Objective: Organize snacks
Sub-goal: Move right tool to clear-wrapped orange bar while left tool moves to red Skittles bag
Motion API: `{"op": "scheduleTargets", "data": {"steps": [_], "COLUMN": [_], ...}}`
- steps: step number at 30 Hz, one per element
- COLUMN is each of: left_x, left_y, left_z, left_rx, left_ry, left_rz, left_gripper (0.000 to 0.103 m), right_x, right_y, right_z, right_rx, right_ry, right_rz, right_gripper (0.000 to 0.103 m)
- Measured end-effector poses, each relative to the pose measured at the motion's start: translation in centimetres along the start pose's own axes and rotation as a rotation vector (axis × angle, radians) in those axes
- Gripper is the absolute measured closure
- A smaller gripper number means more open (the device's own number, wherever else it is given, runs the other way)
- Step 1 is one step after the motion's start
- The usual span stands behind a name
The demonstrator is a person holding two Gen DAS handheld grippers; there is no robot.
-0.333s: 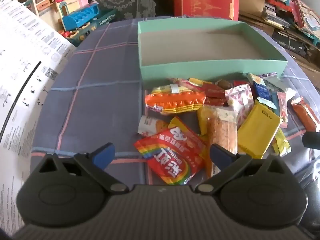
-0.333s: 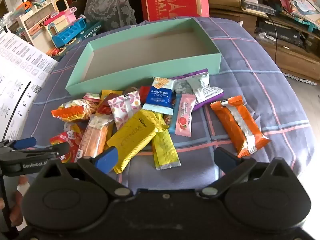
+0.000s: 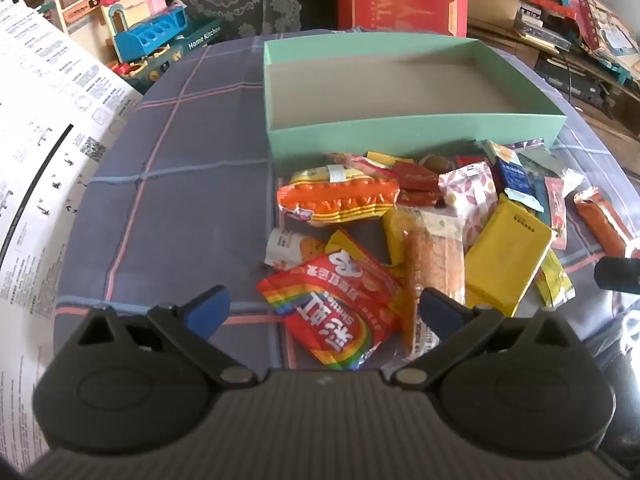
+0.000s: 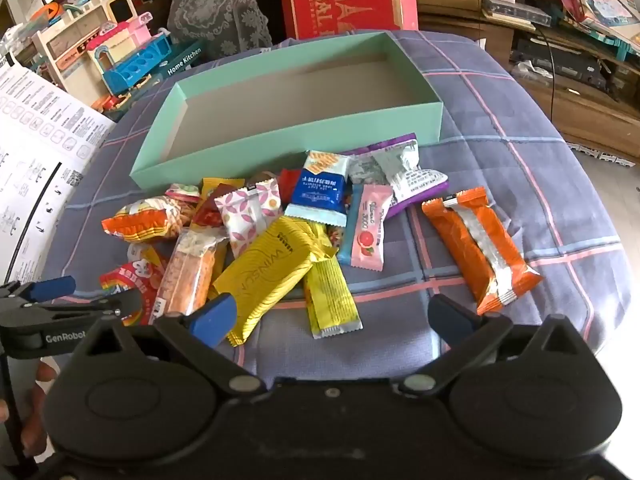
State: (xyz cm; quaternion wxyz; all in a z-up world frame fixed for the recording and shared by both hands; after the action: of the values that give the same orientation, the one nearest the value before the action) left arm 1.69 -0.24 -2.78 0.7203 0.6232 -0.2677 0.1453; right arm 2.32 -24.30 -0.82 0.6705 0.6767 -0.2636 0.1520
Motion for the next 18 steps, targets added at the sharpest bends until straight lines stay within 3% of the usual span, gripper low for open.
{"op": "scheduleTargets", "data": {"steps": [18], "left_x": [-0.03], "left_y": [-0.14], "left_z": [0.31], "left_rx": [-0.004], "left_ry": [-0.010], "left_rz": [-0.006], "left_gripper": [0.000], "right_x": [0.09], "right_y": [0.18], "right_z": [0.12], "right_rx": [0.003], "right_ry": [0.000], "right_rz": [-0.004], "right_gripper": [0.000]}}
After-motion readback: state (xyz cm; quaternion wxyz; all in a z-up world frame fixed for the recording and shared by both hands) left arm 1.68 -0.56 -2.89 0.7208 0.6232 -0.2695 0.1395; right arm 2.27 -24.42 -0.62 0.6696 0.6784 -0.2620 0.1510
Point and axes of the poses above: each gripper's, at about its wrist camera, not at the fingertips, and y roughly against the way its jaws point, z to its right, x to its top, the point moved 3 cm from there along -y, roughly the way its jaws point, and after that the axes turned 8 degrees about -x, right-handed, at the moved point
